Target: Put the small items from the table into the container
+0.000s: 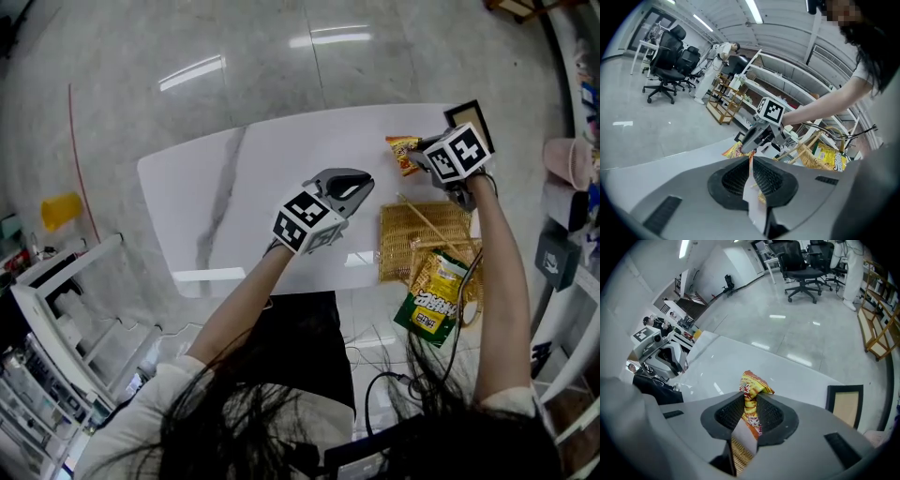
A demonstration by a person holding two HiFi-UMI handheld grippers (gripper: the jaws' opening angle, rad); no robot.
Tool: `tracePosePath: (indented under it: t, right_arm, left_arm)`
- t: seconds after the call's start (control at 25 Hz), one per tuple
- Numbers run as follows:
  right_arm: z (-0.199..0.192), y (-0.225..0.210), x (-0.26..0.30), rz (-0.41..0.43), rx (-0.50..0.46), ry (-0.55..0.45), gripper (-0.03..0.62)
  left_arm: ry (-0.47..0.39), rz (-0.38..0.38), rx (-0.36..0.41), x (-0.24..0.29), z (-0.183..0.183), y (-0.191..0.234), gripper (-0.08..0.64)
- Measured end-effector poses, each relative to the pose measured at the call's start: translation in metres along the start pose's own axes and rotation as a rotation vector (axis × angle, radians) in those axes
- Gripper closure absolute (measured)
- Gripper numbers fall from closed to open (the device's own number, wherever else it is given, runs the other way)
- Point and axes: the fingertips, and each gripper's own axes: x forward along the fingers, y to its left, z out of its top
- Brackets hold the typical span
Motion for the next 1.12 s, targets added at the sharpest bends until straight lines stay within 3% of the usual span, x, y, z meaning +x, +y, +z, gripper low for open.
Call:
tracePosePath:
  t: [0.36,0.68,0.88,1.12]
  right_arm:
    - [0.046,0.055,-0.087,0.001,0.053,-0.158,0.503]
    - [0.055,0.132,-0.179,0.027,0.100,-0.301,0.503]
    - [0.045,0.185,-0.240,0.043,0.125,-0.411,0.503]
    - [0.005,0.228,-0.293,0.065,0.236,-0.561,0.503]
  left_arm:
    - [-0.076,0.022,0.056,-0.046,0.053,-0.031,0.543]
    - [-0.123,0.043,0.070,-0.102,0.087,-0.073,0.543]
    - [-0.126,0.016,0.121,-0.130,0.094,-0.114,0.543]
    - [-0.158,-0.068,0.187,-0.140,0.116,-0.176,0.543]
